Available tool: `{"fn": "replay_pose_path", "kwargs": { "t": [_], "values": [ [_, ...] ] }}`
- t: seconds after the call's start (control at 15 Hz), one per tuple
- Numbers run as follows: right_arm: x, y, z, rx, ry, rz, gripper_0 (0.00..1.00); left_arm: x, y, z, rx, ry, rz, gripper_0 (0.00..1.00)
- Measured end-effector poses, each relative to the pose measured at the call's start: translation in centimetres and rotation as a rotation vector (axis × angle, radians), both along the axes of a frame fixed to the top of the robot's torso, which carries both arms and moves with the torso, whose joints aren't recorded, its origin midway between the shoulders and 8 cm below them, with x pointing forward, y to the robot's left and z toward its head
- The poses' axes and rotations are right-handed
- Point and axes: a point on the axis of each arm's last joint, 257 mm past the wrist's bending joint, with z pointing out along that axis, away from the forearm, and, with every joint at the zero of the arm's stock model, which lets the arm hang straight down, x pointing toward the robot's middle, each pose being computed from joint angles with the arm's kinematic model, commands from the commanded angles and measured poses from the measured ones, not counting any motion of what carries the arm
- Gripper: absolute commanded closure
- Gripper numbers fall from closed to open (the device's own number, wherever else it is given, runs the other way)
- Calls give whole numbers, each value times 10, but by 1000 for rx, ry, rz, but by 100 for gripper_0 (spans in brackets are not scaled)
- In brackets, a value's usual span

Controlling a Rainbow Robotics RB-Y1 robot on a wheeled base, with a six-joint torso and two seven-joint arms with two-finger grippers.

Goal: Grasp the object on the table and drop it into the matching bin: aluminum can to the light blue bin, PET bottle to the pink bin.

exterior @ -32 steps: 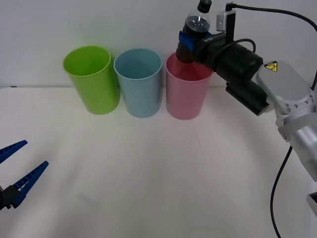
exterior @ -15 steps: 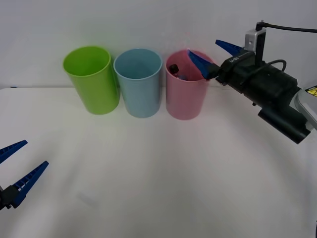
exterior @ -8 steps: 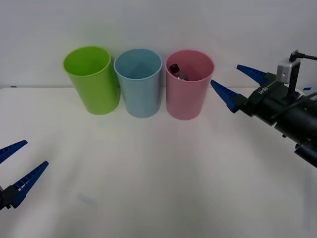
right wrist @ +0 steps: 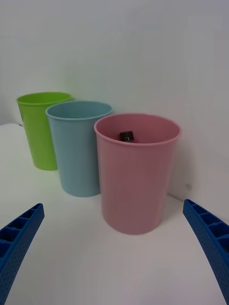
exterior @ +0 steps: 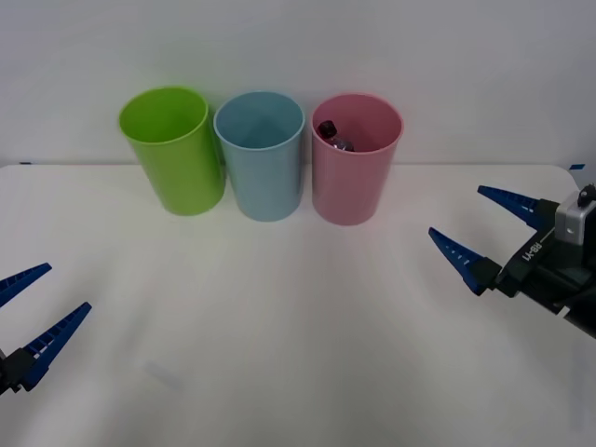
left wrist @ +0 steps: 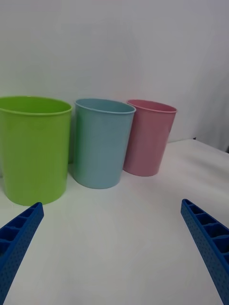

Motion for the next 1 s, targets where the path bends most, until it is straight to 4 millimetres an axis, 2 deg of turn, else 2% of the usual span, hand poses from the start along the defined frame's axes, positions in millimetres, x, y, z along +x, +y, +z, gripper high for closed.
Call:
{"fn": "replay_pose_path", "kwargs": {
  "t": [0.53, 1.0],
  "values": [
    [-68, -15, -60, -71, 8, 8, 0, 0, 0, 0, 0, 0, 0, 0],
    [-112, -13, -90, -41, 24, 103, 0, 0, 0, 0, 0, 0, 0, 0]
  ]
}}
